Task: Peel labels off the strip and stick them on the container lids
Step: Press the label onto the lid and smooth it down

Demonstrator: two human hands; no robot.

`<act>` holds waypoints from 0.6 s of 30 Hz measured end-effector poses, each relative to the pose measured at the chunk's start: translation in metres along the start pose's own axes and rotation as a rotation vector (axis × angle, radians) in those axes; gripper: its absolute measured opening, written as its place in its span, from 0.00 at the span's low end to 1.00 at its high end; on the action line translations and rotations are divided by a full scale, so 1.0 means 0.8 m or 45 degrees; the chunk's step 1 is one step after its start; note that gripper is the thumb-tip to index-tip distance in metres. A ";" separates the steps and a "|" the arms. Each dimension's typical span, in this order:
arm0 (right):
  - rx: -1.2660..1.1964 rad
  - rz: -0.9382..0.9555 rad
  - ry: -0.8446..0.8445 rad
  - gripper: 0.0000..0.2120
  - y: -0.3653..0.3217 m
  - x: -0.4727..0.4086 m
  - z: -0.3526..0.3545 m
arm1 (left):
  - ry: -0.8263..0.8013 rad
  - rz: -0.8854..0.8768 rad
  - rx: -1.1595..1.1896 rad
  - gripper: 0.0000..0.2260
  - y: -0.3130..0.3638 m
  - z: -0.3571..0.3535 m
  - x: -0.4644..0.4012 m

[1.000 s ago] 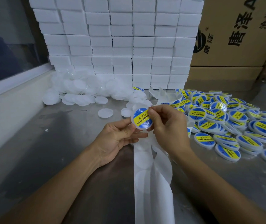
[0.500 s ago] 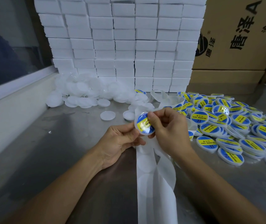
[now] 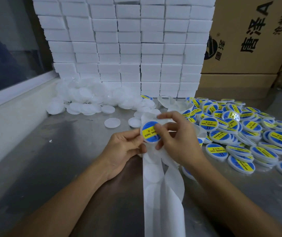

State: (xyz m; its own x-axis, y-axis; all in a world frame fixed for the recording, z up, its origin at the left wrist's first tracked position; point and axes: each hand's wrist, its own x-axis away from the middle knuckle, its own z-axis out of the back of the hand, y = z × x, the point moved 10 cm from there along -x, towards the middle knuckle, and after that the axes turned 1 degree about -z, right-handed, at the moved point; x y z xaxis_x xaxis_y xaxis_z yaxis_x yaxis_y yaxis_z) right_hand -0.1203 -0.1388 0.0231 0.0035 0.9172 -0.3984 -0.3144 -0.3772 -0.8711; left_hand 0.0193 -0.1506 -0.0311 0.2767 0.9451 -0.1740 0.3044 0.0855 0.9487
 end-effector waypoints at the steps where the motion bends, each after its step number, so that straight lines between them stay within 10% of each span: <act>1: 0.005 0.019 -0.094 0.09 -0.002 0.001 -0.009 | 0.039 0.018 0.052 0.16 -0.001 0.005 -0.001; 5: 0.116 0.022 -0.300 0.20 -0.003 0.005 -0.030 | 0.106 0.044 0.103 0.13 0.000 0.010 -0.002; 13: -0.093 0.043 -0.227 0.02 -0.007 0.000 -0.018 | 0.106 0.034 0.060 0.09 0.002 0.007 0.001; 18: -0.080 0.055 -0.119 0.08 -0.007 0.000 -0.013 | 0.072 0.038 0.019 0.09 0.002 0.004 0.003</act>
State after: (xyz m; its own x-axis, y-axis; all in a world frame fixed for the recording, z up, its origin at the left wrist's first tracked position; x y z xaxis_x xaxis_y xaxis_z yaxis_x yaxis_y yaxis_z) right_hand -0.1088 -0.1380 0.0250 -0.0979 0.9067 -0.4102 -0.2522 -0.4213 -0.8711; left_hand 0.0232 -0.1491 -0.0309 0.2338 0.9635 -0.1303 0.3103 0.0531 0.9492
